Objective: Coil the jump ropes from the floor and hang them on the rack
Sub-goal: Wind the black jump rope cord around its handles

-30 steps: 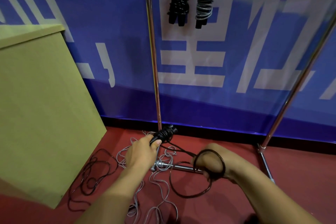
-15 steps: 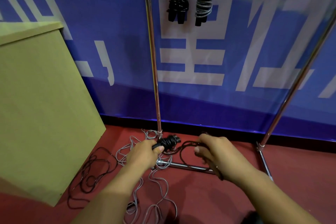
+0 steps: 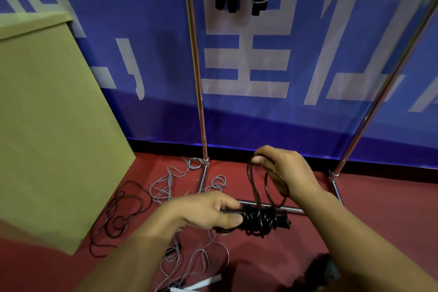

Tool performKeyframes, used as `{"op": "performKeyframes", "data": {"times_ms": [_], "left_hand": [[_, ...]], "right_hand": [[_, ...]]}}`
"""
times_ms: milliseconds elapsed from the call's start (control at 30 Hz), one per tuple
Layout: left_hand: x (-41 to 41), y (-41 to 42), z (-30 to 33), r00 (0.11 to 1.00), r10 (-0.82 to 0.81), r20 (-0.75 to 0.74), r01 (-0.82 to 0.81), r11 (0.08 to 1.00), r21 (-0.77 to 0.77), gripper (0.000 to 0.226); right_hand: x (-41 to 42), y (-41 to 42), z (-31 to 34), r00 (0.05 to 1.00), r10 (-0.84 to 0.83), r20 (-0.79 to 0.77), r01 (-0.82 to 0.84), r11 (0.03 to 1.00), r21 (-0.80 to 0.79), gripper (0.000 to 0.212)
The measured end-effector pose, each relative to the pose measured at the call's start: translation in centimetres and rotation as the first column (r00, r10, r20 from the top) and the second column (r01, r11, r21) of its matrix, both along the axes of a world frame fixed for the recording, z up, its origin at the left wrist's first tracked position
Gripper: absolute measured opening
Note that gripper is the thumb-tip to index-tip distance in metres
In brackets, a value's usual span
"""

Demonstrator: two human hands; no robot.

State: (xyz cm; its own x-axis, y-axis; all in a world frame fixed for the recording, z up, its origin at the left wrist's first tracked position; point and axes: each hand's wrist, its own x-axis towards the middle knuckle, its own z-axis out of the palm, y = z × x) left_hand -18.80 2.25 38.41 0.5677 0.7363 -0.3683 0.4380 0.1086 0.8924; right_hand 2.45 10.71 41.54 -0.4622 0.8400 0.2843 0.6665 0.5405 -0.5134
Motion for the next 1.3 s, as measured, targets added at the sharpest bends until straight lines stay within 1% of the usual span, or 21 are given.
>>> {"op": "performKeyframes", "data": {"times_ms": [67, 133, 200, 300, 367, 433, 467, 533, 600, 667, 733, 833, 867, 900, 933, 967, 1033, 1067, 1133, 1200, 1300], "left_hand": [[0.0, -0.3, 0.9, 0.981, 0.031, 0.192, -0.022, 0.999, -0.048, 0.032], [-0.2, -0.6, 1.6, 0.944, 0.024, 0.33, -0.003, 0.998, -0.065, 0.047], [-0.4, -0.9, 1.9, 0.879, 0.027, 0.476, 0.011, 0.997, -0.076, 0.035], [-0.6, -0.9, 1.8, 0.664, 0.138, 0.735, 0.006, 0.982, -0.189, 0.024], [-0.4, -0.5, 2.0, 0.472, 0.341, 0.813, -0.1, 0.937, -0.334, 0.028], [-0.3, -0.1, 2.4, 0.313, 0.583, 0.749, -0.3, 0.809, -0.505, 0.037], [-0.3, 0.2, 2.6, 0.276, 0.665, 0.694, -0.411, 0.735, -0.54, 0.04], [-0.5, 0.5, 2.5, 0.271, 0.74, 0.616, -0.584, 0.635, -0.506, 0.04], [-0.6, 0.7, 2.5, 0.298, 0.768, 0.567, -0.679, 0.588, -0.439, 0.041], [-0.5, 0.9, 2.2, 0.275, 0.791, 0.547, -0.726, 0.544, -0.421, 0.042], [-0.3, 0.9, 2.3, 0.219, 0.79, 0.572, -0.71, 0.531, -0.462, 0.048], [0.3, 0.7, 2.9, 0.185, 0.75, 0.635, -0.608, 0.595, -0.526, 0.043], [0.5, 0.6, 3.1, 0.162, 0.74, 0.653, -0.59, 0.603, -0.536, 0.04], [0.7, 0.7, 3.4, 0.127, 0.737, 0.664, -0.591, 0.594, -0.547, 0.038], [0.7, 0.9, 3.6, 0.08, 0.739, 0.669, -0.61, 0.567, -0.553, 0.038], [0.7, 1.2, 3.6, 0.027, 0.746, 0.666, -0.645, 0.521, -0.558, 0.037], [0.1, 1.9, 3.3, -0.074, 0.769, 0.635, -0.742, 0.383, -0.55, 0.033], [-0.4, 2.1, 3.1, -0.1, 0.791, 0.604, -0.796, 0.3, -0.526, 0.032], [-1.2, 2.3, 2.5, -0.064, 0.858, 0.509, -0.911, 0.158, -0.382, 0.031], [-1.4, 2.0, 1.9, -0.015, 0.893, 0.449, -0.958, 0.116, -0.263, 0.03], [-0.6, 1.7, 1.9, 0.029, 0.885, 0.464, -0.933, 0.19, -0.305, 0.029]], "right_hand": [[0.3, 0.5, -0.6, 0.998, 0.001, -0.062, -0.005, 0.998, -0.069, 0.021], [0.4, 0.9, -1.2, 0.991, 0.001, -0.134, -0.017, 0.992, -0.124, 0.013], [0.2, 0.9, -1.3, 0.98, 0.006, -0.197, -0.038, 0.987, -0.155, 0.012], [-0.5, 0.6, -1.3, 0.973, 0.04, -0.228, -0.076, 0.986, -0.149, 0.028], [-1.1, 0.4, -1.5, 0.972, 0.064, -0.227, -0.103, 0.981, -0.164, 0.022], [-1.9, 0.0, -1.7, 0.976, 0.096, -0.193, -0.133, 0.972, -0.192, 0.025], [-2.2, -0.2, -1.8, 0.98, 0.108, -0.167, -0.142, 0.967, -0.21, 0.027], [-2.8, -0.5, -1.7, 0.979, 0.127, -0.159, -0.163, 0.955, -0.246, 0.022], [-3.1, -0.8, -1.6, 0.966, 0.138, -0.219, -0.2, 0.935, -0.292, 0.016], [-3.4, -1.3, -1.5, 0.955, 0.167, -0.243, -0.237, 0.925, -0.297, 0.012], [-3.9, -1.9, -1.5, 0.95, 0.205, -0.236, -0.27, 0.918, -0.291, 0.009], [-4.4, -2.8, -1.5, 0.923, 0.283, -0.262, -0.357, 0.883, -0.303, 0.017], [-4.5, -3.1, -1.3, 0.908, 0.284, -0.309, -0.386, 0.855, -0.347, 0.019], [-4.6, -3.3, -1.1, 0.897, 0.231, -0.378, -0.392, 0.811, -0.435, 0.025], [-4.6, -3.2, -0.8, 0.879, 0.115, -0.462, -0.388, 0.736, -0.555, 0.034], [-4.5, -2.9, -0.7, 0.88, -0.025, -0.475, -0.338, 0.671, -0.661, 0.039], [-3.9, -1.8, -0.6, 0.874, -0.269, -0.404, -0.176, 0.599, -0.781, 0.04], [-3.6, -1.3, -0.5, 0.845, -0.38, -0.375, -0.108, 0.566, -0.817, 0.035], [-2.9, -0.2, -0.6, 0.736, -0.559, -0.382, -0.046, 0.521, -0.852, 0.02], [-2.6, 0.5, -0.9, 0.66, -0.629, -0.41, 0.021, 0.562, -0.827, 0.015], [-2.9, 0.3, -1.2, 0.691, -0.525, -0.497, 0.051, 0.721, -0.691, 0.009]]}}
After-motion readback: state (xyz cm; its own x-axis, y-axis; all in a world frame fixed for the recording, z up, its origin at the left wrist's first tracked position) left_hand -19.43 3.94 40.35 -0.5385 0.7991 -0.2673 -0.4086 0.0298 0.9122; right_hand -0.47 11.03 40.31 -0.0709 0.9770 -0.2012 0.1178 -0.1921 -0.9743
